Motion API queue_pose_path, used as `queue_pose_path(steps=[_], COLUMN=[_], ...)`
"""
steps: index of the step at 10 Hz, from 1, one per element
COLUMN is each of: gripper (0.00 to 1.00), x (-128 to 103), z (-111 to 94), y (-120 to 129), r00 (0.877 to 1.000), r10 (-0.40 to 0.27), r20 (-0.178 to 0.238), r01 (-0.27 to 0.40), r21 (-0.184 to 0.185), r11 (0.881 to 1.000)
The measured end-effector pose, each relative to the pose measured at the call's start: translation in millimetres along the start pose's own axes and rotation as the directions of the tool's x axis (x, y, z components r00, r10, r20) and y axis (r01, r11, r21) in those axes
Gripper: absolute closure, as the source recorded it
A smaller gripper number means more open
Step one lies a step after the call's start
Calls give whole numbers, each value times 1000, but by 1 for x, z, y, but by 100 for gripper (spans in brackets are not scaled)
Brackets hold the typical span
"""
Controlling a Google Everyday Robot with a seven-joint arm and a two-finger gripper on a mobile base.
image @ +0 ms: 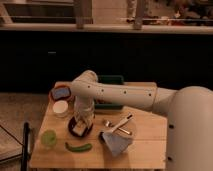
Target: Place eraser in purple bowl
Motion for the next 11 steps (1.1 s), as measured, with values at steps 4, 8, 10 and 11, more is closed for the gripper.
queue_pose_path(steps=[4, 8, 10, 11], gripper=[100, 87, 69, 59], x=[0, 3, 4, 5], z=[4, 5, 5, 6], y=[-9, -16, -18, -19], r00=[1000, 999, 999, 999], r10=[-24, -30, -33, -33], r20=[11, 18, 25, 28], r01=[24, 30, 33, 33], r21=[-12, -11, -5, -3], r11=[1000, 999, 999, 999])
